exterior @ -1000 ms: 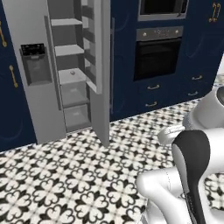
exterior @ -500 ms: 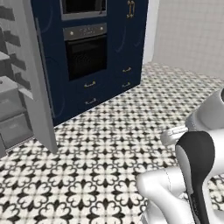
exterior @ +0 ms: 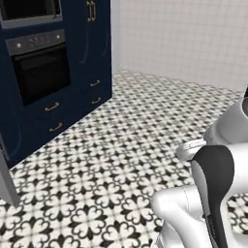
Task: Take the strawberry from the fridge and place it on top of the pancake, located on the dining counter.
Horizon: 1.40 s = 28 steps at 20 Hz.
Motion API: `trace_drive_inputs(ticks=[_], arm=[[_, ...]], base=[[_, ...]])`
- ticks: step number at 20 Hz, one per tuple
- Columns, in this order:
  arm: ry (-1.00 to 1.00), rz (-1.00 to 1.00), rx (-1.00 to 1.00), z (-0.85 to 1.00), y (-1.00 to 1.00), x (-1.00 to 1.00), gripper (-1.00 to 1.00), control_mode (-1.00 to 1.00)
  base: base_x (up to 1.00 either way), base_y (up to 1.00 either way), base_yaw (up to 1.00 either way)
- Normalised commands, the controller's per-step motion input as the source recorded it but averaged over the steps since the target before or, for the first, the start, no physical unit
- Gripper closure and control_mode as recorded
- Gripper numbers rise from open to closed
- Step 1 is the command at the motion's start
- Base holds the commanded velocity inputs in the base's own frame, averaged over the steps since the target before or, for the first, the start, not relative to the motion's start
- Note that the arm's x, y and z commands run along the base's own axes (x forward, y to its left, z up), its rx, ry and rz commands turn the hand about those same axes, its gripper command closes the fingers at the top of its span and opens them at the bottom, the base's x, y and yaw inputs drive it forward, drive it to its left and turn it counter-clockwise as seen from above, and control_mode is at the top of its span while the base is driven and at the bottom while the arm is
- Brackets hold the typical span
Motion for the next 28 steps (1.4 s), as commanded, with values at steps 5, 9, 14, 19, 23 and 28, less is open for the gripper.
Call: trace_drive_inputs(ticks=[5,9,14,19,23,28], arm=[[0.00,0.00,0.00,0.00,0.00,0.00,1.00,1.00],[0.00,0.00,0.00,0.00,0.00,0.00,1.00,1.00],[0.00,0.00,0.00,0.00,0.00,0.00,1.00,1.00],[0.00,0.00,0.00,0.00,0.00,0.00,1.00,1.00],[0.00,0.00,0.00,0.00,0.00,0.00,1.00,1.00],[0.00,0.00,0.00,0.00,0.00,0.00,1.00,1.00]], base=[[1.00,-0.01,-0.41],[1.00,0.00,-0.41],[1.00,0.04,-0.39],[1.00,0.26,-0.32],[1.00,0.43,-0.31],[1.00,0.48,-0.32]])
